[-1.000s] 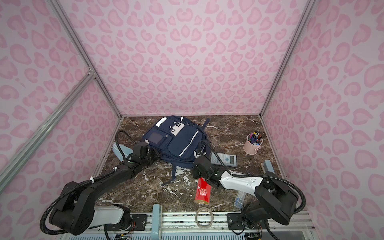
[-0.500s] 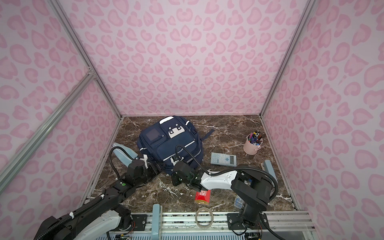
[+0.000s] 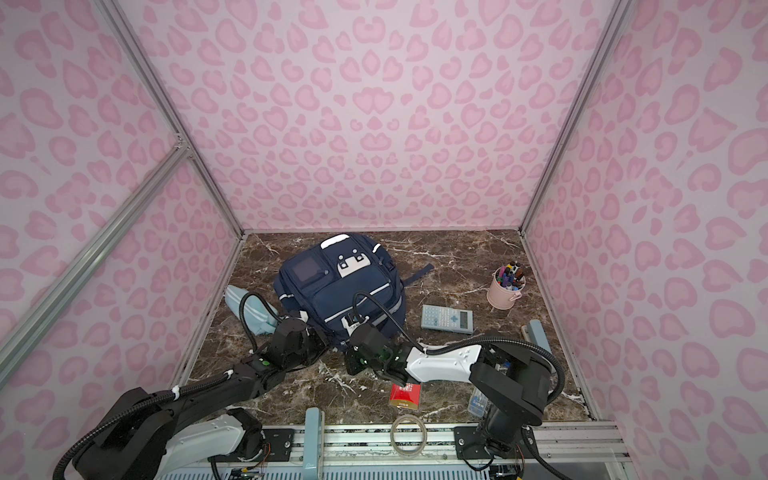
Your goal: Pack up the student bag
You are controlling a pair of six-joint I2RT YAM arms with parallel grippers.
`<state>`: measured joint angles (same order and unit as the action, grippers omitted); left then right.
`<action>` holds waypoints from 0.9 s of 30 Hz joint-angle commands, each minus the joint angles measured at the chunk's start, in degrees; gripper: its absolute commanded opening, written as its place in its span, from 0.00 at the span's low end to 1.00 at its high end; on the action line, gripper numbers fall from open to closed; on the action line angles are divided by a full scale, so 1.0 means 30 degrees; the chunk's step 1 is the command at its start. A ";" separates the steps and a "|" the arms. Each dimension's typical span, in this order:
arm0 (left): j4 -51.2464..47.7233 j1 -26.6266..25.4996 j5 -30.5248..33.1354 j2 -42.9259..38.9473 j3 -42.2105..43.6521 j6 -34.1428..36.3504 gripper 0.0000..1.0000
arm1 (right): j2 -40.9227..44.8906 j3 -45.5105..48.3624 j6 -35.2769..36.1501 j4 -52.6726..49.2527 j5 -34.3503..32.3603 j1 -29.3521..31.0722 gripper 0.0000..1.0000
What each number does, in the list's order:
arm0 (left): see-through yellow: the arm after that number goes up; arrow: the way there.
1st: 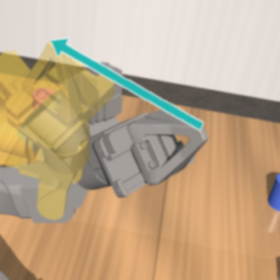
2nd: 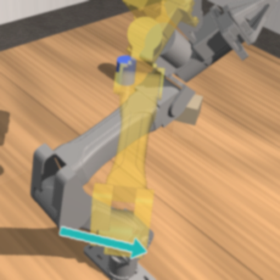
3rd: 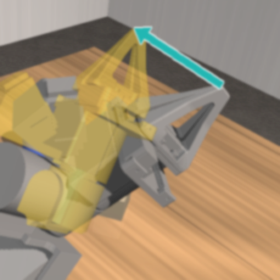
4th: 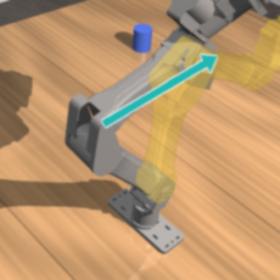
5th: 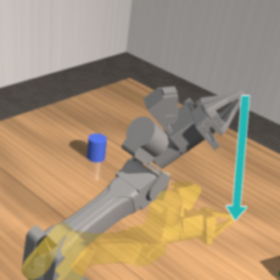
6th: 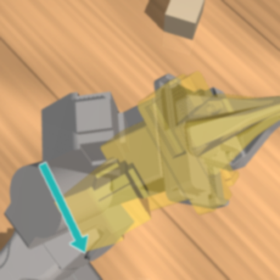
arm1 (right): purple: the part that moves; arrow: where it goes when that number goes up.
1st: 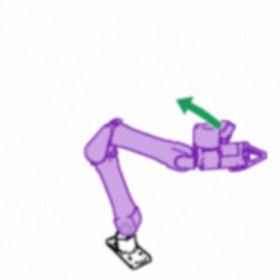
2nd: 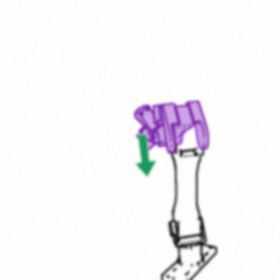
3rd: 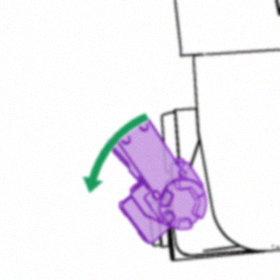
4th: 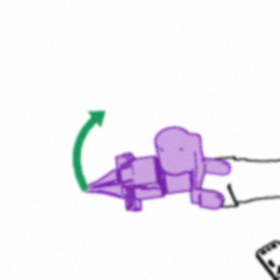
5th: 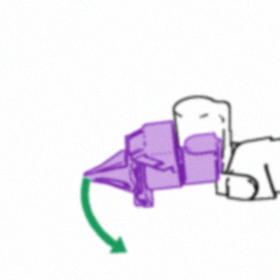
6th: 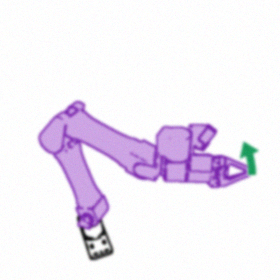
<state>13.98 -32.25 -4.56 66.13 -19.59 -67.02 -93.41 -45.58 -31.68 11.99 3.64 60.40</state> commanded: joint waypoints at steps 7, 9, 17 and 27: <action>-0.1986 0.0710 0.0105 -0.1783 -0.0527 0.1835 0.03 | 0.2039 0.2373 -0.0002 -0.2503 -0.1171 -0.4802 0.00; -0.2530 0.1016 -0.0100 -0.2172 -0.0521 0.2173 0.03 | 0.1974 0.2391 0.0006 -0.2945 -0.1477 -0.6103 0.00; -0.2259 0.1659 -0.0234 -0.1767 -0.0882 0.2475 0.03 | 0.0677 0.0645 0.0119 -0.3726 -0.1180 -0.9092 0.00; -0.4815 0.3611 0.0831 -0.0898 -0.2811 0.5430 0.12 | 0.1471 0.1067 0.0546 -0.5430 -0.0430 -0.5993 0.00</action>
<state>0.80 -22.22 -7.81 63.16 -25.52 -55.59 -89.67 -43.53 -30.26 0.21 4.10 38.63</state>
